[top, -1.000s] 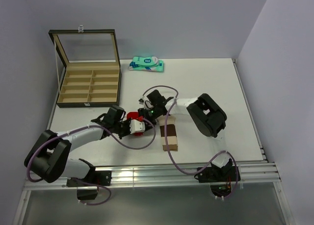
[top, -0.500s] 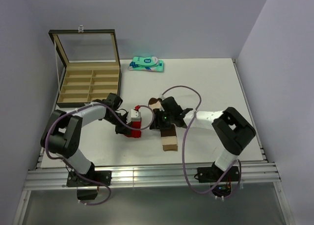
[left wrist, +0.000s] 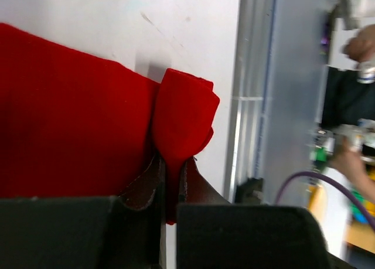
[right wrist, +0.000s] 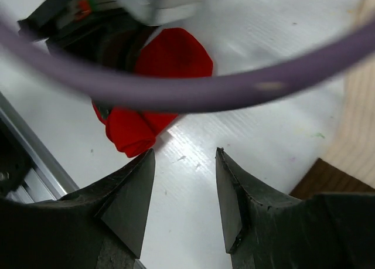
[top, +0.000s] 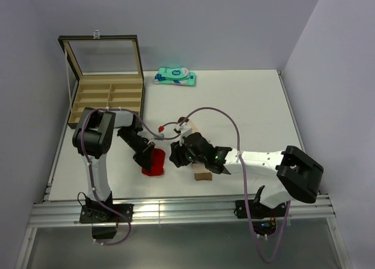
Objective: Roll the socks
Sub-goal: Roll the sock at the center of the board.
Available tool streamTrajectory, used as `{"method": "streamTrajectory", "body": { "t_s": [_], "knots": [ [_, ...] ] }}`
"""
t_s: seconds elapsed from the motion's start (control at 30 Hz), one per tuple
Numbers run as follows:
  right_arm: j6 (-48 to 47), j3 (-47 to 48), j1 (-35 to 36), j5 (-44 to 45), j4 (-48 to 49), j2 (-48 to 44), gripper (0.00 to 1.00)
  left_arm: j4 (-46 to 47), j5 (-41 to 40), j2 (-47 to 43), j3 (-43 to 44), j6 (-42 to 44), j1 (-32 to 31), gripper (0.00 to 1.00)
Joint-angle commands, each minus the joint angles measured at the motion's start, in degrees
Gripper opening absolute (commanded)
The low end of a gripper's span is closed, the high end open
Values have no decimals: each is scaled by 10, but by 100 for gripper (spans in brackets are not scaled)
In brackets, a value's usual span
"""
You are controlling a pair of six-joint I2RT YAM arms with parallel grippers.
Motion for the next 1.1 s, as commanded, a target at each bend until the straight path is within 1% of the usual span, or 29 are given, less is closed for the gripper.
{"method": "streamTrajectory", "body": {
  "t_s": [0.0, 0.17, 0.4, 0.63, 0.83, 1.07],
  "knots": [
    [-81, 28, 38, 56, 37, 9, 54, -43, -61, 40, 12, 46, 0, 0],
    [-128, 69, 115, 94, 43, 67, 57, -63, -68, 68, 29, 46, 0, 0],
    [-166, 110, 168, 102, 44, 130, 59, -75, -80, 96, 42, 34, 0, 0],
    [-200, 161, 218, 160, 18, 188, 61, -75, -91, 105, 48, 23, -1, 0],
    [-220, 189, 235, 180, 1, 221, 62, -75, -93, 111, 52, 16, -1, 0],
    [-228, 199, 241, 213, -8, 257, 61, -75, -97, 115, 51, 13, 0, 0]
  ]
}}
